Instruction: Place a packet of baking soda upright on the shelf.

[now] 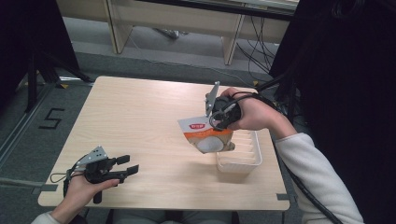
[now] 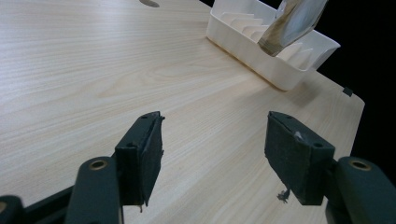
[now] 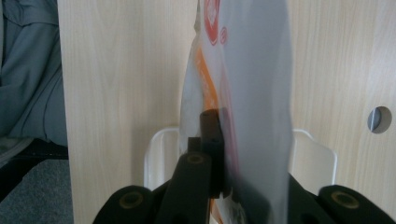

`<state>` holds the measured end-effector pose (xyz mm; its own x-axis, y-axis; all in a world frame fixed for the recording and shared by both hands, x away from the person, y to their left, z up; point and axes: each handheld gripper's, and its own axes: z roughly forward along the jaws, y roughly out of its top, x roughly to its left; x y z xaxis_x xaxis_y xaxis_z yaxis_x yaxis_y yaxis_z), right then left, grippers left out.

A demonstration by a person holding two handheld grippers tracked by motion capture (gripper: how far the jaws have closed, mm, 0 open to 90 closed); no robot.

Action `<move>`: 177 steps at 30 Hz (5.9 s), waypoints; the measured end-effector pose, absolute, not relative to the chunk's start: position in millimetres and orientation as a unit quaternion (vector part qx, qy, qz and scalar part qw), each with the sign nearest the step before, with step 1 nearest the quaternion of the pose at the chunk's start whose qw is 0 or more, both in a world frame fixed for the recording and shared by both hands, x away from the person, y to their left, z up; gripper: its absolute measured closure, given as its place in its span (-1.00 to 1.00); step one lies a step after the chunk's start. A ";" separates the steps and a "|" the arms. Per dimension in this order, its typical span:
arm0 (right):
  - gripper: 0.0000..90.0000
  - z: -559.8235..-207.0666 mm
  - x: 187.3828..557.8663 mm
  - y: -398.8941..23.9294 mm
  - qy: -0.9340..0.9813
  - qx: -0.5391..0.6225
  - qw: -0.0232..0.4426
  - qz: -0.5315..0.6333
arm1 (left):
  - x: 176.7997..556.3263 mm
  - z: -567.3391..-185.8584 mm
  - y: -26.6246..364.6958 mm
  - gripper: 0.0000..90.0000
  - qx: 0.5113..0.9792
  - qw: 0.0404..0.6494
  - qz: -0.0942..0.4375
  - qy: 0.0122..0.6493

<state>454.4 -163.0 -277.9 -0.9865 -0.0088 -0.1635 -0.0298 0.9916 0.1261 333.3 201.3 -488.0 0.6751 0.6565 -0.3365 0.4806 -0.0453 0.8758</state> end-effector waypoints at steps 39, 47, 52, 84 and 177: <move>1.00 -269.6 450.4 -202.8 0.996 0.011 0.076 0.046 | 334.5 -488.8 201.4 -0.20 0.714 0.570 0.073 0.400; 1.00 -268.8 449.1 -208.6 0.996 0.020 0.075 0.038 | 334.6 -488.5 201.8 -0.20 0.717 0.569 0.076 0.397; 1.00 -270.4 449.2 -212.7 0.997 0.022 0.071 0.036 | 334.2 -488.2 201.8 -0.20 0.717 0.567 0.078 0.399; 1.00 -273.8 449.2 -226.3 0.996 0.051 0.064 0.021 | 334.2 -488.4 201.8 -0.20 0.711 0.571 0.073 0.404; 1.00 -323.9 462.6 -240.5 0.996 0.073 0.036 -0.026 | 333.5 -487.7 202.3 -0.20 0.712 0.569 0.074 0.404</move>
